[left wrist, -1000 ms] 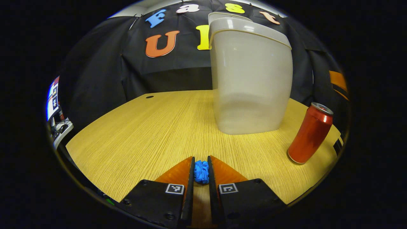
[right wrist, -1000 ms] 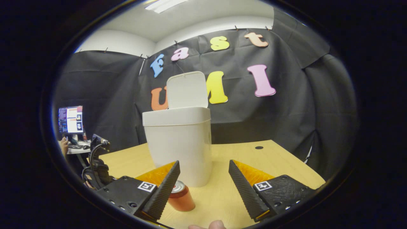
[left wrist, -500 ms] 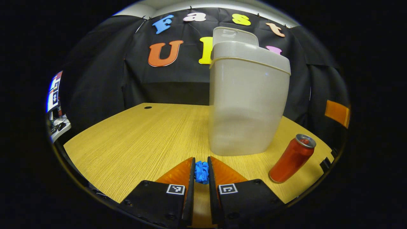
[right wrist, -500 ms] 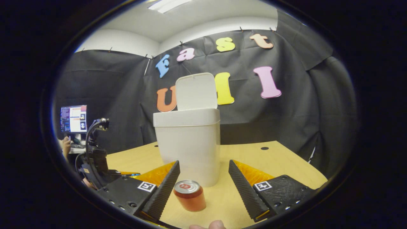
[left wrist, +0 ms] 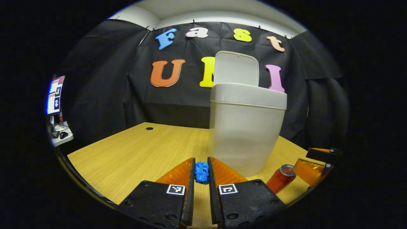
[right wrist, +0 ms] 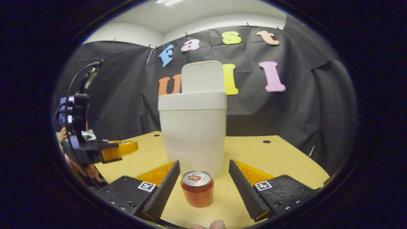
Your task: Press the lid of the desktop garbage bin to open it, pick up the crumpled paper on the desktop and throw it into the bin, then pick up the pop can on the desktop and drop it into the bin, and finally close the garbage bin lid.
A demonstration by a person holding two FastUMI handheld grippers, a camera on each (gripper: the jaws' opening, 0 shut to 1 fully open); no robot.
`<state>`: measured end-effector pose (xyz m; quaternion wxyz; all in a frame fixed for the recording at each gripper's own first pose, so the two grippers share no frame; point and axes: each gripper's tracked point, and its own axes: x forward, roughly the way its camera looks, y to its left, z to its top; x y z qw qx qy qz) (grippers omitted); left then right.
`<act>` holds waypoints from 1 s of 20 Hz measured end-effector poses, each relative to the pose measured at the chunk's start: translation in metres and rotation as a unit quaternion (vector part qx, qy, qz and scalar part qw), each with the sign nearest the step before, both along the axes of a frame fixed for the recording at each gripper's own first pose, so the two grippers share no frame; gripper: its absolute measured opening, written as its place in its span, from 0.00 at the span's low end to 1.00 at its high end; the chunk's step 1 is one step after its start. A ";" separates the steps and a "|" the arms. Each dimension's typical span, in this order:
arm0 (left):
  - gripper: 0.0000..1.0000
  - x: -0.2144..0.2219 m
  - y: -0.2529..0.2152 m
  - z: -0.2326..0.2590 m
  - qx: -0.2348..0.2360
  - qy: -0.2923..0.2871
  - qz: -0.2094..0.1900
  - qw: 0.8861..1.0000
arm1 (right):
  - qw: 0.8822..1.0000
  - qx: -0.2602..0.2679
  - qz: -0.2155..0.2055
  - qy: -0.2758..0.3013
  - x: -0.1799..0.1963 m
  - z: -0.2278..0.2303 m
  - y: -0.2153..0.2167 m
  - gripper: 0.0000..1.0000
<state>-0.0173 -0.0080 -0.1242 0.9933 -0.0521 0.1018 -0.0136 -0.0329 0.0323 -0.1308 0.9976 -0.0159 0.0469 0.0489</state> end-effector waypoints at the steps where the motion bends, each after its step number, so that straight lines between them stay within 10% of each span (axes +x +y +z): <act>1: 0.24 0.000 0.003 0.006 0.000 -0.007 0.003 1.000 | 1.000 -0.008 -0.002 0.000 0.002 -0.004 0.001 0.96; 20: 0.24 0.002 0.017 0.059 0.011 -0.068 0.023 0.997 | 0.994 0.024 -0.007 0.110 0.018 -0.088 0.011 0.96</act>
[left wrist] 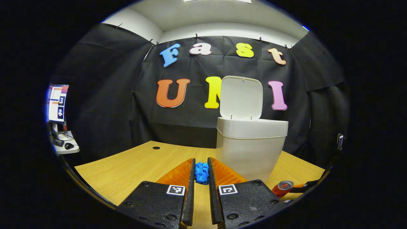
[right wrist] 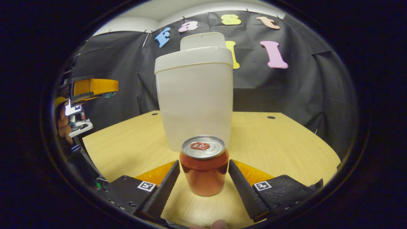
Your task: Press the lid of the desktop garbage bin to open it, pick up the crumpled paper on the desktop and throw it into the bin, then pick up the pop can on the desktop and drop it into the bin, and finally close the garbage bin lid.
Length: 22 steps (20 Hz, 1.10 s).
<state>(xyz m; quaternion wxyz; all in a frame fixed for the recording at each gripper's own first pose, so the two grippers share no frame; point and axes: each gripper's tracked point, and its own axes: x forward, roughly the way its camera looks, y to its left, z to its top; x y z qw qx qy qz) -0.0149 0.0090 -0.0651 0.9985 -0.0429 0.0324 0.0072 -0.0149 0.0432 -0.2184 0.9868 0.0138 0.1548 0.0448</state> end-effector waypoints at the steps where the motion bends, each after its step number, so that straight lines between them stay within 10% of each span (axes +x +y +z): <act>1: 0.24 0.002 0.001 0.002 0.002 -0.001 0.000 1.000 | 1.000 0.002 -0.001 0.006 0.001 -0.003 0.000 0.96; 22: 0.24 0.086 -0.033 0.153 0.021 -0.111 -0.050 0.992 | 0.999 0.004 0.046 -0.004 0.004 0.024 -0.022 0.81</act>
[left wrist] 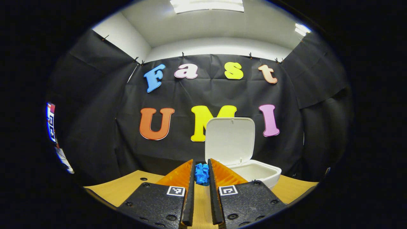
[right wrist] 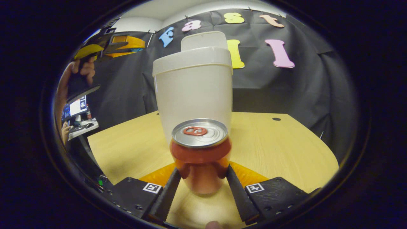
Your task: Press the lid of the desktop garbage bin to open it, pick up the crumpled paper on the desktop and throw it into the bin, then pick up the pop can on the desktop and drop it into the bin, and finally close the garbage bin lid.
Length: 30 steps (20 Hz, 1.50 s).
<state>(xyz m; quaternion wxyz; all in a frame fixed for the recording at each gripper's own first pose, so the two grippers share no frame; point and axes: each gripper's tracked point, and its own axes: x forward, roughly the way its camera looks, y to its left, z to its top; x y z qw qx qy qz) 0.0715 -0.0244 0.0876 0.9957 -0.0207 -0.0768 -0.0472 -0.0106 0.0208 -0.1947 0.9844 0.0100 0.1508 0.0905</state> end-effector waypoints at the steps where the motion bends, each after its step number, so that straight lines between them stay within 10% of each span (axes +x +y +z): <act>1: 0.24 0.007 -0.003 0.002 0.001 0.000 -0.001 1.000 | 1.000 0.009 0.001 0.003 0.000 0.000 -0.004 0.81; 12: 0.31 0.080 -0.065 -0.038 -0.004 0.080 -0.056 0.995 | 0.999 0.050 -0.008 0.017 -0.007 -0.001 -0.026 0.81; 14: 0.47 0.077 -0.067 -0.036 0.000 0.079 -0.060 0.995 | 0.999 0.047 -0.006 0.015 -0.010 -0.001 -0.025 0.81; 17: 1.00 0.073 -0.064 -0.024 0.003 0.058 -0.053 0.997 | 0.998 0.053 -0.013 0.010 -0.010 0.001 -0.027 0.81; 30: 1.00 0.035 -0.025 -0.026 0.010 0.049 -0.035 0.998 | 0.999 0.025 -0.016 -0.025 -0.018 0.039 -0.024 0.81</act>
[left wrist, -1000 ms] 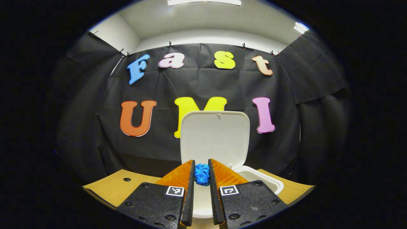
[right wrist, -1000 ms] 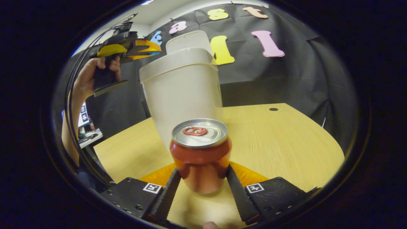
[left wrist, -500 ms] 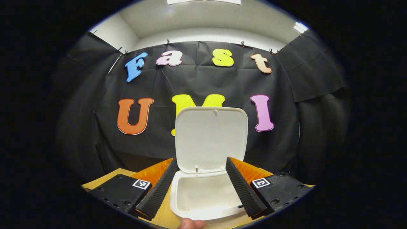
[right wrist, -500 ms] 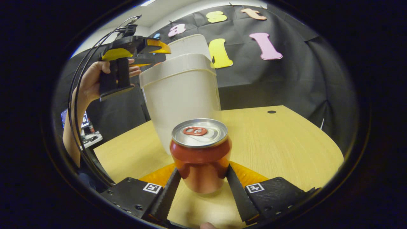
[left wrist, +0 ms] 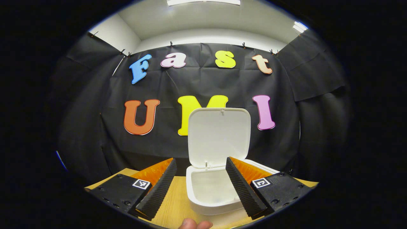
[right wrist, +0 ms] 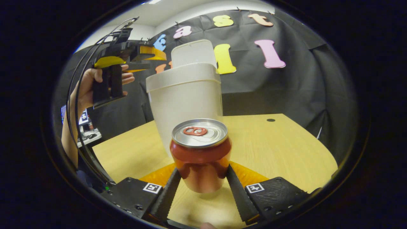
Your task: Press the lid of the desktop garbage bin to open it, pick up the crumpled paper on the desktop and throw it into the bin, then pick up the pop can on the desktop and drop it into the bin, and finally close the garbage bin lid.
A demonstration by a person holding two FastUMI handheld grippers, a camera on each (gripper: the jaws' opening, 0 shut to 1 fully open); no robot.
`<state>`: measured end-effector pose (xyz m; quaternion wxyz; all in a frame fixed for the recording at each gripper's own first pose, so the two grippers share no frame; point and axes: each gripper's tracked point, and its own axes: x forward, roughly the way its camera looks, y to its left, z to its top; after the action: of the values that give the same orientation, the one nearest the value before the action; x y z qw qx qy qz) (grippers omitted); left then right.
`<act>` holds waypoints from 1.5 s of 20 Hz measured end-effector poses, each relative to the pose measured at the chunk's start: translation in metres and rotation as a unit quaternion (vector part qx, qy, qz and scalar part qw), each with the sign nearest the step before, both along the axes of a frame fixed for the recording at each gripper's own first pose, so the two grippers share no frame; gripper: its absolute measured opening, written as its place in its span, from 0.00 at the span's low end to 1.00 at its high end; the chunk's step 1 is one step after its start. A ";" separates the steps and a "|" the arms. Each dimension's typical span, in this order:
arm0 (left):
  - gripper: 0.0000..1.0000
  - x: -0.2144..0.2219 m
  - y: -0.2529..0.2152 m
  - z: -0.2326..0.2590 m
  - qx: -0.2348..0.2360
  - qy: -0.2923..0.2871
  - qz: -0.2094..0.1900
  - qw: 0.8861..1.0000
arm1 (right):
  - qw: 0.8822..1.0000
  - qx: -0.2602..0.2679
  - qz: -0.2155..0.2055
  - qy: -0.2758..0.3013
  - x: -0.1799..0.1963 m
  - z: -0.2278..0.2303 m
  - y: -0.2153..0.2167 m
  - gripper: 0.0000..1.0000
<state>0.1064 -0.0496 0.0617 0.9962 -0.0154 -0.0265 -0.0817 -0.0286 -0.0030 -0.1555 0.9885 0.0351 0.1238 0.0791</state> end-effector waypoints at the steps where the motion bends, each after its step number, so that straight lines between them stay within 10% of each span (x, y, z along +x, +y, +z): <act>1: 1.00 -0.003 0.005 -0.001 0.000 -0.001 0.002 1.000 | 1.000 -0.004 -0.001 -0.007 0.000 0.009 0.000 0.81; 21: 1.00 -0.086 0.103 -0.103 0.011 0.051 0.079 0.996 | 0.982 -0.050 0.100 -0.153 0.054 0.238 0.079 0.81; 30: 1.00 -0.100 0.128 -0.122 0.004 0.049 0.089 0.995 | 0.986 -0.061 0.069 -0.141 0.115 0.262 0.089 0.81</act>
<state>0.0068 0.0788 -0.0602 0.9997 -0.0125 0.0213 0.0077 0.0867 0.0863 0.1069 0.9886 -0.0457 -0.0098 0.1431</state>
